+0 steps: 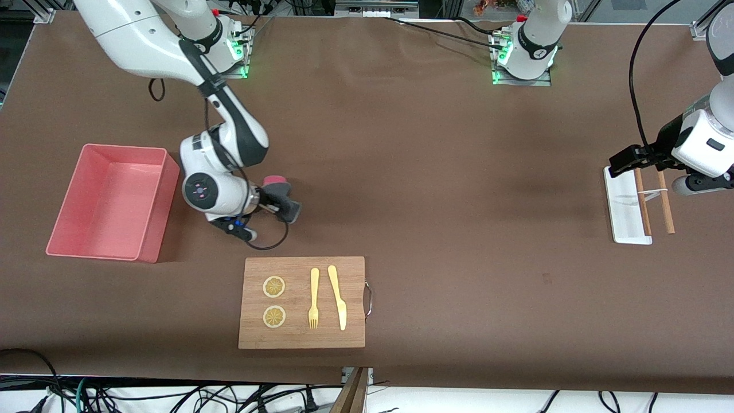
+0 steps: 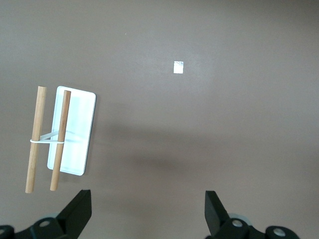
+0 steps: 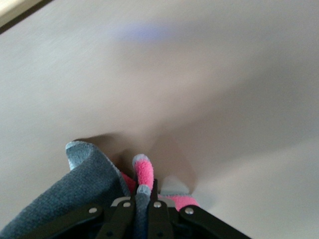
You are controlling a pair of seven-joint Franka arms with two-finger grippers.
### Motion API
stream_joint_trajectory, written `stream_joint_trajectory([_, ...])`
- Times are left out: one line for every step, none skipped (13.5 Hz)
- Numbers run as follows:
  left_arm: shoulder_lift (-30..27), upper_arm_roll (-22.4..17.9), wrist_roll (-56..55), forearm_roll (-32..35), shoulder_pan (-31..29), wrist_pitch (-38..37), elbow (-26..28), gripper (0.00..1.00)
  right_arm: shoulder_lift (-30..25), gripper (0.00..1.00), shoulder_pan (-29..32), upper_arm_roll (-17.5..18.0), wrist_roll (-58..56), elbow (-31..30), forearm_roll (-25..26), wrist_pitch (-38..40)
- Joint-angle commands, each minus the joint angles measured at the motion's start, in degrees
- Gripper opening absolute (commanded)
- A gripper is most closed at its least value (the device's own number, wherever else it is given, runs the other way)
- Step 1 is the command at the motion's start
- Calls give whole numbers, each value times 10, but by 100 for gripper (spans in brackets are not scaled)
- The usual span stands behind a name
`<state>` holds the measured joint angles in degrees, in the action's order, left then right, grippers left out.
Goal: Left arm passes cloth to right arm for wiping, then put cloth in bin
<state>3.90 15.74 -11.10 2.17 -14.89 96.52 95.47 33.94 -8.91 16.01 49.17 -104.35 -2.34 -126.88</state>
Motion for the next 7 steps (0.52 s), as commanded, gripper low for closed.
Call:
stream_joint_trajectory([4,3,12,4,-3,-13,-15,100,8,0,-11,40,96,-2,1,-40])
stream_joint_trajectory([4,3,12,4,-4,-13,-15,100,13,0,-16,49,117,-2,0,-56])
stream_joint_trajectory([3,3,11,4,-4,-15,-15,100,18,0,-18,60,134,-1,-1,-71])
stream_joint_trajectory([2,3,11,4,-4,-15,-15,100,20,0,-22,62,141,0,-1,-79])
stream_joint_trajectory([2,3,11,3,-4,-15,-15,100,20,0,-24,62,136,0,2,-79])
stream_joint_trajectory([3,3,11,2,-4,-16,-15,100,20,0,-21,61,124,-1,5,-74])
stream_joint_trajectory([3,3,11,-1,-4,-20,-15,100,19,0,-16,54,98,-6,6,-72])
